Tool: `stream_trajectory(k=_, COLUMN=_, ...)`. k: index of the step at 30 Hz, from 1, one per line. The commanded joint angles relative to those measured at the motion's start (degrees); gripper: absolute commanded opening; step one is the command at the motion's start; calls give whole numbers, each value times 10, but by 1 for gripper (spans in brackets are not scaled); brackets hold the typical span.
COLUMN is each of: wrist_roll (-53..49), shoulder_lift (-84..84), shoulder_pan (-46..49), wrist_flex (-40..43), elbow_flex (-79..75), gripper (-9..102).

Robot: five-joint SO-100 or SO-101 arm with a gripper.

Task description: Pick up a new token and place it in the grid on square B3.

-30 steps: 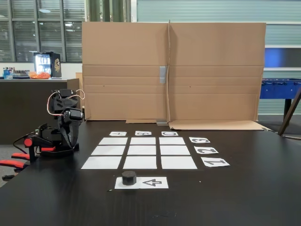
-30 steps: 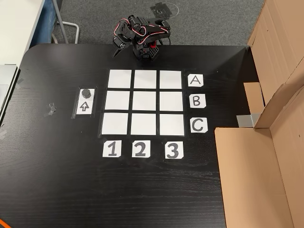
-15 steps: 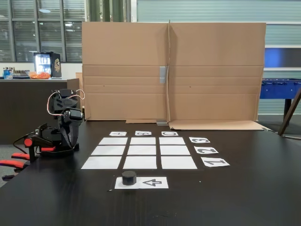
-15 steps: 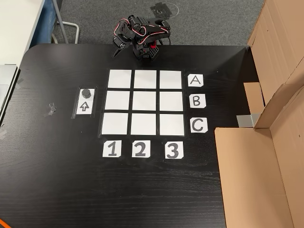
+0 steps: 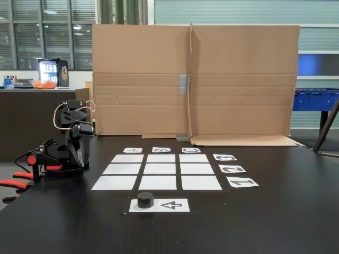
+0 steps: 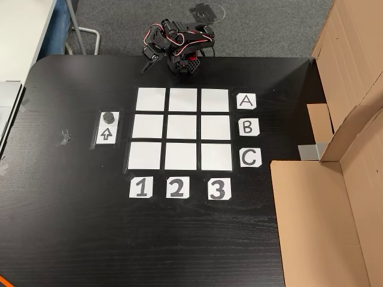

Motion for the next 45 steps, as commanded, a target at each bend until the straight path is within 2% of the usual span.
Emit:
stream_trajectory(k=1, wrist_roll=13, shoulder_lift=0, shoulder_pan=-18, wrist_flex=-7, elbow_flex=-47, gripper=15)
stream_trajectory(k=8, wrist_roll=39, shoulder_lift=-56, shoulder_pan=-37, wrist_flex=-41, elbow_flex=-120, gripper=25)
stream_trajectory(k=12, wrist_roll=56, shoulder_lift=-254, shoulder_pan=-35, wrist_flex=-101, elbow_flex=-220, gripper=31)
stream_trajectory(k=16, wrist_roll=76, shoulder_lift=-459, shoulder_pan=-27, wrist_flex=-113, elbow_flex=-367, gripper=32)
stream_trajectory(k=22, wrist_roll=91, shoulder_lift=-548, shoulder_pan=-22, wrist_flex=-114, elbow_flex=-481, gripper=33)
stream_trajectory(k=40, wrist_roll=91, shoulder_lift=-885, shoulder_pan=-28, wrist_flex=1, elbow_flex=-770, gripper=34)
stream_trajectory(k=45, wrist_roll=87, shoulder_lift=-976, shoulder_pan=-42, wrist_flex=62, elbow_flex=-865, gripper=34)
